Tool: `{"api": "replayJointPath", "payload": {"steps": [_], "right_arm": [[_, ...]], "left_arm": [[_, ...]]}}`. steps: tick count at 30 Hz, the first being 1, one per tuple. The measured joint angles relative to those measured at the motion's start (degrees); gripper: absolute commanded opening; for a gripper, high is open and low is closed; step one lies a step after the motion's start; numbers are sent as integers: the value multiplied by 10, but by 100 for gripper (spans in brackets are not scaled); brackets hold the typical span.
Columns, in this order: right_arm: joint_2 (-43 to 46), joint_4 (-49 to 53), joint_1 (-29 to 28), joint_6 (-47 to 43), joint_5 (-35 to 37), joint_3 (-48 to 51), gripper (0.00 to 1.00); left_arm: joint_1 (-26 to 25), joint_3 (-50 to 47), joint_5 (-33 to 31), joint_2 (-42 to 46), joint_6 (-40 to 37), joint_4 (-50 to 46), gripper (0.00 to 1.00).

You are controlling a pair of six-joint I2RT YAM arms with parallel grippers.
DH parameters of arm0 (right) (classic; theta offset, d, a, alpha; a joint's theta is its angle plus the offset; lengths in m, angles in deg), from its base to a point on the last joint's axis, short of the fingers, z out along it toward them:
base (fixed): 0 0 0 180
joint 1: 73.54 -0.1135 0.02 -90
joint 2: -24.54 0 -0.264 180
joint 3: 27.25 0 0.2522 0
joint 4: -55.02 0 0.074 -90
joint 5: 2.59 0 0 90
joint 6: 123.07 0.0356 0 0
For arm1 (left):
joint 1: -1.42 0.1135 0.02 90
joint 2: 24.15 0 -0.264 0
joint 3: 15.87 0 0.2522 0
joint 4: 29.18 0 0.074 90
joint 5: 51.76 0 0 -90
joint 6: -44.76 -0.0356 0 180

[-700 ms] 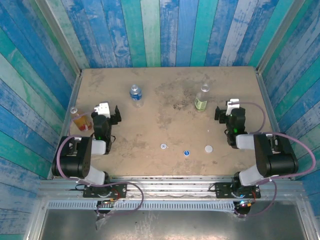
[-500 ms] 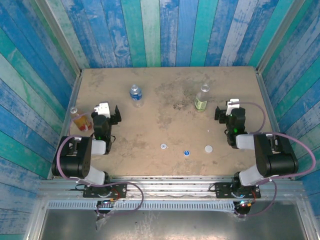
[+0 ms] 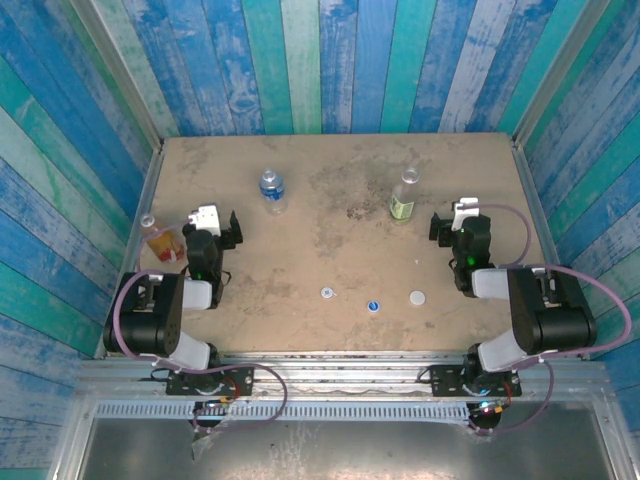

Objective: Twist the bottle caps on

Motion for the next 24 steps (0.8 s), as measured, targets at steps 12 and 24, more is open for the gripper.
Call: {"api": "replayJointPath", "payload": {"steps": [12,24], "right_arm": [[0,0,0,0,0,0,100],[12,9,-4,-9,-2,1,100]], "left_arm": [[0,0,0,0,0,0,94],[-5,0,-4,3,-2,-4,94]]}}
